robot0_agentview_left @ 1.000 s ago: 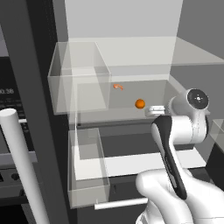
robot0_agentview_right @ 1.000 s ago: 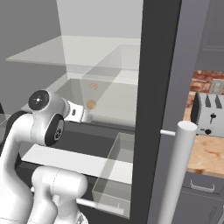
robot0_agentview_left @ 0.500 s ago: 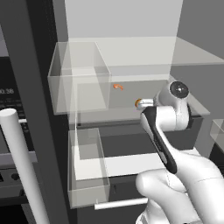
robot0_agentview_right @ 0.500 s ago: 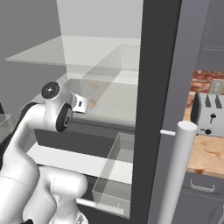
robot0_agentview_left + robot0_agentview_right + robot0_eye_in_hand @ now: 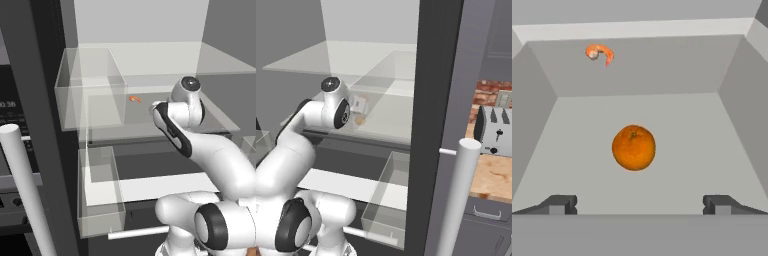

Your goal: Pick up the tangerine and kiwi from the fridge and place one fruit on each plate on the dining counter.

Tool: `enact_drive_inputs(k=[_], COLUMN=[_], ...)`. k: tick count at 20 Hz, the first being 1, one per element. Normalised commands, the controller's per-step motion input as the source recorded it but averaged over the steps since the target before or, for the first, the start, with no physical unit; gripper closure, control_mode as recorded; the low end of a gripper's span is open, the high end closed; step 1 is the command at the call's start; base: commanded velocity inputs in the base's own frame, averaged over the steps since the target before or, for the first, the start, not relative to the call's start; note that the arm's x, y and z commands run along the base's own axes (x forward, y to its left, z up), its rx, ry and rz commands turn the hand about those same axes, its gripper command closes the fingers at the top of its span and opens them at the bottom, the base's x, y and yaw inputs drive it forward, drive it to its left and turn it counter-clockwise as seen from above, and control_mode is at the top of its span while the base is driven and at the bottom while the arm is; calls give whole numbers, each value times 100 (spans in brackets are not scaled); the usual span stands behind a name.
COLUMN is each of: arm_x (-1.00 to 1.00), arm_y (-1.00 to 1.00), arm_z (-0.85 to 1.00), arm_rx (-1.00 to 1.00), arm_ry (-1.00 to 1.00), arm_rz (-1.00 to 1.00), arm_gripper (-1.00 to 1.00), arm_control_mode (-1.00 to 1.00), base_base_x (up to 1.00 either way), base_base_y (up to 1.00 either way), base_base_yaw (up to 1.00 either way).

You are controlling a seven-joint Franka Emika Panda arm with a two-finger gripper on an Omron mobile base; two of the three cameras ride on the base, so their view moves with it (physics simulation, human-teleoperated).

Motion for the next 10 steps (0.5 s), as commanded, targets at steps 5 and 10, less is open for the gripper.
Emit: enact_drive_inputs(k=[5, 10], arm_x=[21, 30], arm_y=[0, 0], arm_z=[-33, -13], arm_rx=[0, 0], arm_ry=[-6, -2], arm_rz=[0, 1], arm_gripper=[-100, -100], arm_control_mode=[-100, -100], base_base_x=[0, 0], base_base_y=[0, 0], base_base_yaw=[0, 0])
